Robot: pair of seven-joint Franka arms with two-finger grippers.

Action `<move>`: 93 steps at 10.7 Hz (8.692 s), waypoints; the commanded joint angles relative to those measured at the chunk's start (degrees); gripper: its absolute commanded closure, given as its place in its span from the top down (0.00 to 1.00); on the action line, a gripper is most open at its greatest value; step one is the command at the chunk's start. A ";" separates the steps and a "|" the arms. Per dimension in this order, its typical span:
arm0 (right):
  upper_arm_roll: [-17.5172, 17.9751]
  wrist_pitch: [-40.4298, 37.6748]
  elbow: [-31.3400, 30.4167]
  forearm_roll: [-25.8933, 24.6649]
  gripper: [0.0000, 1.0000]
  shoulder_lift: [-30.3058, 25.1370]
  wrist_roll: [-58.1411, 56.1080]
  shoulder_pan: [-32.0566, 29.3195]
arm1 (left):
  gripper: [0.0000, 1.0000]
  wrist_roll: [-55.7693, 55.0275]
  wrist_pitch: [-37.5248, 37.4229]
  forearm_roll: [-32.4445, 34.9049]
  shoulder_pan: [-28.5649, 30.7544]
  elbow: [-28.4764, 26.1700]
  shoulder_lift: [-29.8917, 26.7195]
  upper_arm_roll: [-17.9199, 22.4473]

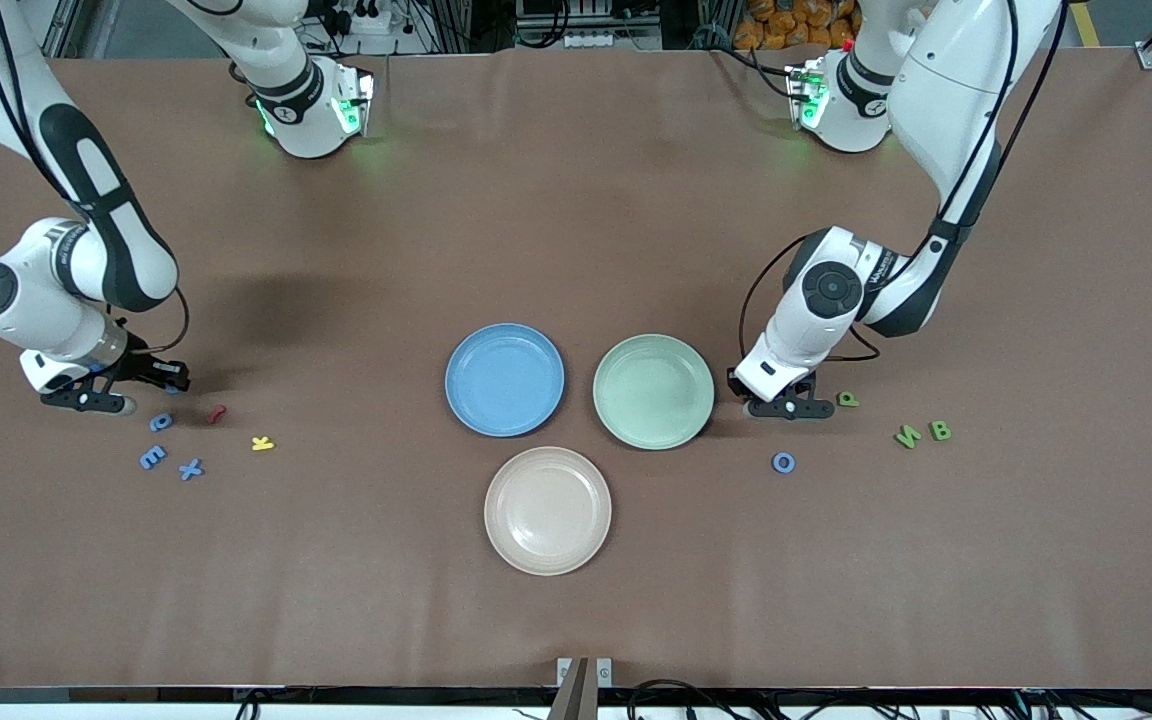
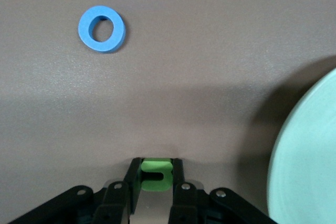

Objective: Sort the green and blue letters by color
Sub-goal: 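Grasp a green letter with the left gripper while the right gripper grasps a blue letter, then drop the green letter on the green plate while the right gripper drops blue on blue, then grasp the green P with the left gripper while the right gripper grasps the blue a, then drop the green P on the green plate while the right gripper drops a on blue, then move the left gripper to the green N while the right gripper reaches the blue E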

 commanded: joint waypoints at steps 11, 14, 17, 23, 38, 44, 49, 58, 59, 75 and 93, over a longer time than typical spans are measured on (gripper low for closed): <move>14.76 -8.93 11.87 -0.09 0.00 1.00 72.73 28.85 | 0.20 -19.04 -19.82 -8.10 -12.28 15.20 -3.38 0.75; 13.80 -8.85 16.36 -0.88 0.01 5.66 80.66 34.31 | 0.21 -22.75 -19.82 -8.11 -13.17 19.77 1.19 0.75; 13.62 -9.11 17.07 -2.38 0.81 6.29 81.21 33.63 | 1.00 -22.67 -19.82 -7.67 -12.65 19.70 1.03 0.75; 16.08 -30.80 16.63 -2.73 1.00 -8.11 44.58 11.26 | 1.00 -6.81 -19.90 -7.14 -2.04 12.34 -5.46 -0.04; 9.23 -2.44 13.47 -3.35 0.83 7.59 -24.52 -10.33 | 1.00 18.20 1.79 0.24 20.66 -7.54 -6.10 -5.23; 7.56 1.26 13.38 -3.35 0.75 11.38 -24.61 -9.97 | 1.00 18.20 7.16 2.17 21.45 -9.65 -4.25 -5.23; 6.68 1.79 13.29 -2.56 0.06 12.27 -23.91 -9.09 | 0.73 18.11 8.84 3.05 21.90 -10.62 -3.90 -5.14; 7.12 -15.43 13.64 -2.38 0.00 2.95 17.67 10.64 | 0.23 16.54 8.06 5.69 21.37 -10.45 -5.81 -5.05; 7.20 -15.52 14.08 -2.29 0.00 3.39 25.58 14.69 | 0.23 13.05 4.30 5.51 20.06 -9.23 -7.66 -5.14; 10.61 -15.44 23.49 0.26 1.00 8.94 70.49 35.85 | 1.00 -27.85 -14.72 -6.62 -5.36 17.68 2.35 -4.17; 11.69 -3.67 21.46 -9.68 0.89 12.17 -27.14 -12.08 | 1.00 -29.26 -22.48 0.06 23.74 14.88 0.76 -3.82</move>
